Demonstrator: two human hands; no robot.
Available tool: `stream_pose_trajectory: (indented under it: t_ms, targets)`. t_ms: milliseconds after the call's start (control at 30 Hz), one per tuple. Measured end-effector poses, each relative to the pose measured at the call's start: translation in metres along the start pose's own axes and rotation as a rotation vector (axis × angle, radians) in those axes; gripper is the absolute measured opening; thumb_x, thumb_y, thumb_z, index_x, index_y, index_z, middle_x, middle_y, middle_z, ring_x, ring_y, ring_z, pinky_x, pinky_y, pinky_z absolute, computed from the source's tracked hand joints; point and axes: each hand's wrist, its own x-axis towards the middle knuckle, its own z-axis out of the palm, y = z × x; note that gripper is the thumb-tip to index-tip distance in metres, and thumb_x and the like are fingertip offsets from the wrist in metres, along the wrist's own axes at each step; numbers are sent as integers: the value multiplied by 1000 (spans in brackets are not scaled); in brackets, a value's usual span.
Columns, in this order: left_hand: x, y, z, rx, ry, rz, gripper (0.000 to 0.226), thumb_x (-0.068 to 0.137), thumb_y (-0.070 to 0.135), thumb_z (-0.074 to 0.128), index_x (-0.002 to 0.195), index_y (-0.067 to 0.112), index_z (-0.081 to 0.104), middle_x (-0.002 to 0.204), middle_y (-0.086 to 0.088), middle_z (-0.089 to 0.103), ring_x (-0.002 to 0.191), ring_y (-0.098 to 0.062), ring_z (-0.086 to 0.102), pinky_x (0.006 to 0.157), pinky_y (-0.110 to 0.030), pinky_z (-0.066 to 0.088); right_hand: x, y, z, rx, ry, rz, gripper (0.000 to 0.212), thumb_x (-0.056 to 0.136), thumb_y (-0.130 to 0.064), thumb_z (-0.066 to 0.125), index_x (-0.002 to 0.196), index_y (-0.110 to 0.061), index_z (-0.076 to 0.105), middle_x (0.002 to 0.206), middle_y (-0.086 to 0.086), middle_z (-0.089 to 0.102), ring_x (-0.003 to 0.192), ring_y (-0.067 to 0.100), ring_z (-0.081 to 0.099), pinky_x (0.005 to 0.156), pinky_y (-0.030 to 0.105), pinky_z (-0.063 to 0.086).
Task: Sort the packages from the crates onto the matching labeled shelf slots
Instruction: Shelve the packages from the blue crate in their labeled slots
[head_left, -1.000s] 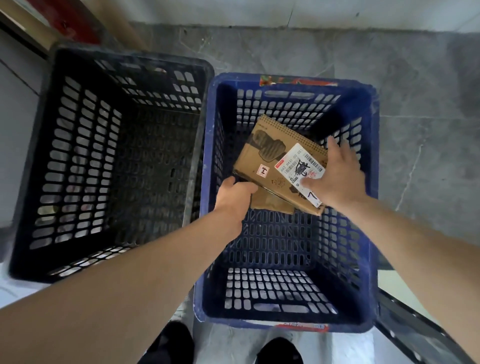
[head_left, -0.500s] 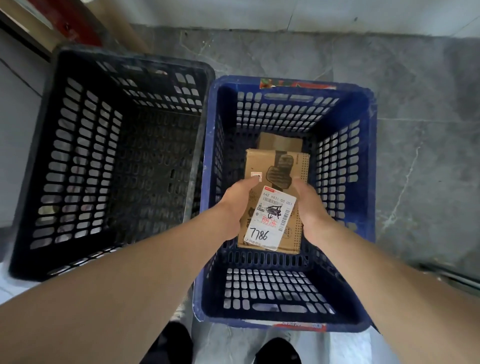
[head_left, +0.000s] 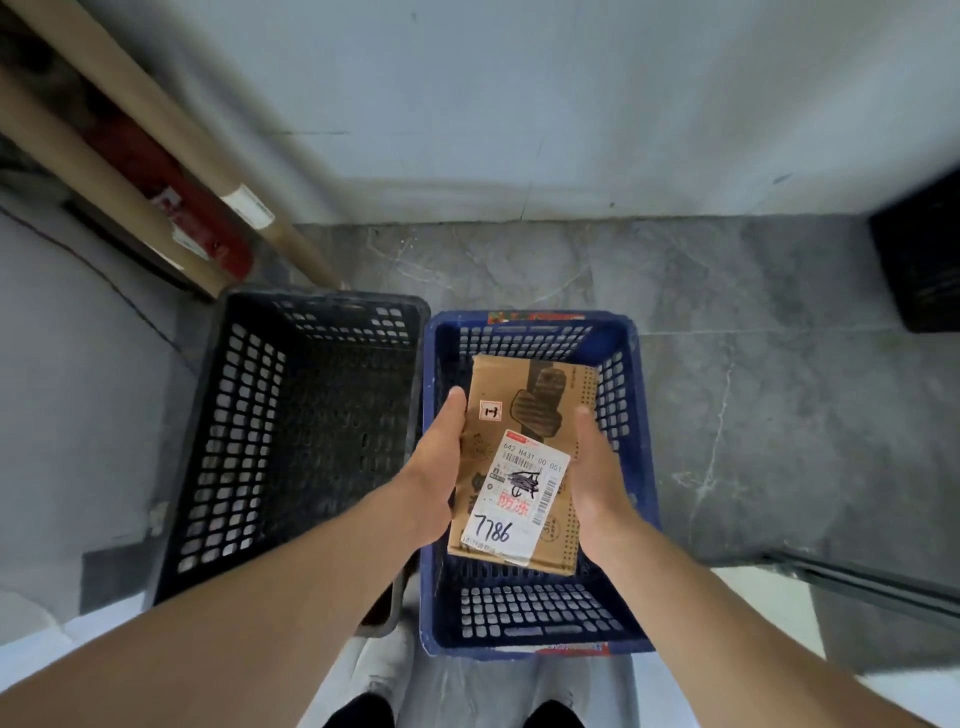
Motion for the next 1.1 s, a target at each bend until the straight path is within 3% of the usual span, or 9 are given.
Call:
stream_pose_trajectory:
  t_ms: [167,333,400,500,667,733,833,1000,1100]
  targets:
    - [-84,50,3,96,-100,59,64,101,69,16,99,34,70,79,11,77,94,-17,65,70,-33,41,-89,-60,-10,48,40,-56,59,107,-59,28,110,-24,76,98,1,81,97,29,77,92,51,57]
    - [-165,83,15,179,-197,73,60,97,75,19,110,39,66,120,2,69,109,-23,60,89,-47,38,-165,-98,-28,140,103,-75,61,104,-65,31,115,-23,74,98,3,81,93,28,78,94,56,55]
    - [-192,91,20,210,-227,74,61,95,77,18,108,39,64,124,2,65,114,-26,56,94,-52,36,-190,-108,-38,150,137,-77,65,97,-74,34,114,-23,72,97,3,80,92,29,78,94,57,58]
    - [-235,101,30,273,-287,83,62,92,81,16,109,40,60,126,3,62,121,-30,53,103,-60,33,-231,-122,-52,195,155,-103,64,100,-68,32,110,-20,73,95,6,80,96,34,76,98,57,54]
    - [-304,105,44,370,-350,138,65,90,83,13,111,43,60,113,7,66,103,-23,58,102,-66,30,-296,-131,-73,277,219,-131,68,92,-72,35,109,-18,74,90,8,80,95,37,77,93,51,58]
    - [-330,102,45,410,-373,164,74,86,87,14,123,40,59,119,5,66,108,-26,58,106,-71,25,-319,-129,-80,297,208,-147,66,97,-70,35,108,-19,74,89,7,80,93,37,77,91,46,57]
    - [-368,92,44,453,-385,179,85,81,92,17,133,38,57,133,-1,62,125,-36,52,107,-77,23,-355,-125,-88,297,177,-175,62,99,-69,34,110,-22,73,91,5,81,89,30,78,98,53,57]
    - [-422,76,46,418,-382,212,82,86,87,16,135,36,57,136,-5,60,122,-34,53,105,-69,30,-407,-121,-93,307,185,-235,63,95,-76,34,121,-30,70,103,-1,80,99,26,76,99,52,53]
    - [-446,67,48,424,-415,242,79,89,84,14,137,36,55,129,-4,61,106,-27,57,91,-61,34,-437,-118,-97,308,214,-254,61,93,-76,34,120,-32,68,107,0,79,102,26,75,100,52,53]
